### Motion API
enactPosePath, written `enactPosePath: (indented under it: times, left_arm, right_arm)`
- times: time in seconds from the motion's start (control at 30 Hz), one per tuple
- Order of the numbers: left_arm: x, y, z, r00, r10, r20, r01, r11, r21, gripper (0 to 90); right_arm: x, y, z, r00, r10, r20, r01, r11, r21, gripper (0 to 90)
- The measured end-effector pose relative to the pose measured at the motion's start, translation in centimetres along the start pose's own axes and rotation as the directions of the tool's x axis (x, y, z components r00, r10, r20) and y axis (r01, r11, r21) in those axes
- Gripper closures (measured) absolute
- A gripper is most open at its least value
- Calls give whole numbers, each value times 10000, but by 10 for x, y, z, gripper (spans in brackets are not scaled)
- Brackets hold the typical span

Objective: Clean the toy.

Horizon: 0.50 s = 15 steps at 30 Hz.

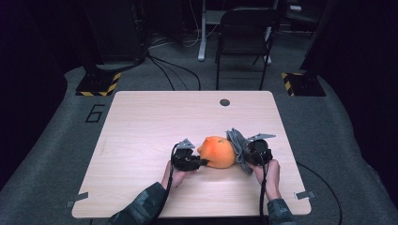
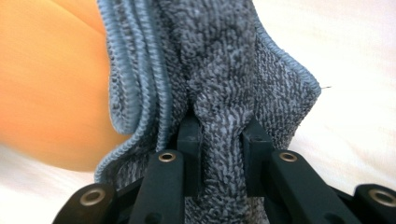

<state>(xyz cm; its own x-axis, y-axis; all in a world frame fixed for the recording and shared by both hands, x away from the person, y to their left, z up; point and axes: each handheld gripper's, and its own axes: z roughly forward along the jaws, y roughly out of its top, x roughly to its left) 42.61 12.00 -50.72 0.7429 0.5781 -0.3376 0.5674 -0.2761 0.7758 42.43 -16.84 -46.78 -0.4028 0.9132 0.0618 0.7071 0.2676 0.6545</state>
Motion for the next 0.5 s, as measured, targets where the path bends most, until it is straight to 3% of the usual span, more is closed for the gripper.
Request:
enactPosePath:
  times: [0.07,0.1,0.2,0.3,0.37,0.43,0.47,0.5]
  left_arm:
    - [0,0,-1,9999,-106,59,106,9999,61,743]
    - [1,0,0,9999,-143,77,143,9999,-2,743]
    - [2,0,0,9998,-185,70,185,9998,-3,743]
    - [3,0,-1,9997,-220,90,220,9998,-6,742]
    - [3,-1,-1,9997,-234,68,234,9997,-2,742]
    - [3,0,-1,9998,-207,63,207,9998,10,742]
    - [3,0,-1,9998,-207,63,207,9998,10,742]
    - [3,0,0,9998,-194,29,194,9998,27,742]
  right_arm:
    - [-3,-3,6,9998,159,72,-161,9996,245,742]
    - [-11,-11,20,9987,509,-24,-505,9953,823,748]
    - [-19,-13,28,9949,903,-458,-854,9915,981,753]
    - [-17,-10,25,9977,641,-240,-614,9934,971,757]
    - [-16,-5,10,9960,887,-92,-878,9936,703,760]
    - [-17,3,-13,9949,936,-363,-945,9952,-243,762]
    - [-17,3,-13,9949,936,-363,-945,9952,-243,762]
    - [-8,15,-46,9932,795,-852,-906,9866,-1354,763]
